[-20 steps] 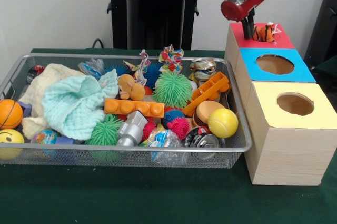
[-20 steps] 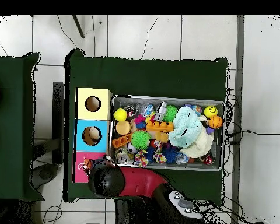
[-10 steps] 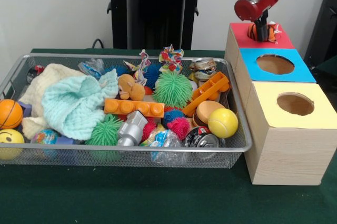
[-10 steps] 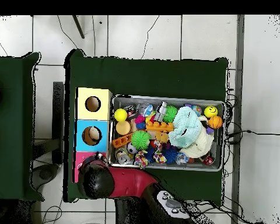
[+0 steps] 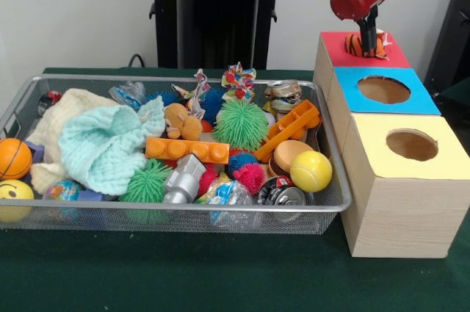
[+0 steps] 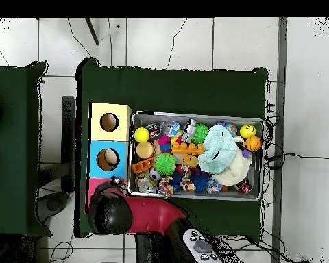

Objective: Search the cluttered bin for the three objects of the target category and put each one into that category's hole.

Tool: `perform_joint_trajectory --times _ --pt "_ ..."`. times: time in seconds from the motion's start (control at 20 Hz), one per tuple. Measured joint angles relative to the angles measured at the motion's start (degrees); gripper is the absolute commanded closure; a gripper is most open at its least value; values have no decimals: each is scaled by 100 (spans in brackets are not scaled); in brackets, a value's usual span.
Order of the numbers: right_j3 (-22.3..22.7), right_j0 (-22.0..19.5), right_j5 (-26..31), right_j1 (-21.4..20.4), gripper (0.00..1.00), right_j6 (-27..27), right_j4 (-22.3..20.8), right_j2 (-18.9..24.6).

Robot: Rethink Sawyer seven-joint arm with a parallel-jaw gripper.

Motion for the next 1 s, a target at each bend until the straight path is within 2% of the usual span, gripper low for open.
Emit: perform_joint_trajectory --times 0.5,1.0 --pt "2 12 592 -381 100 0 45 -69" --pt "-7 253 712 -425 100 0 49 -338"
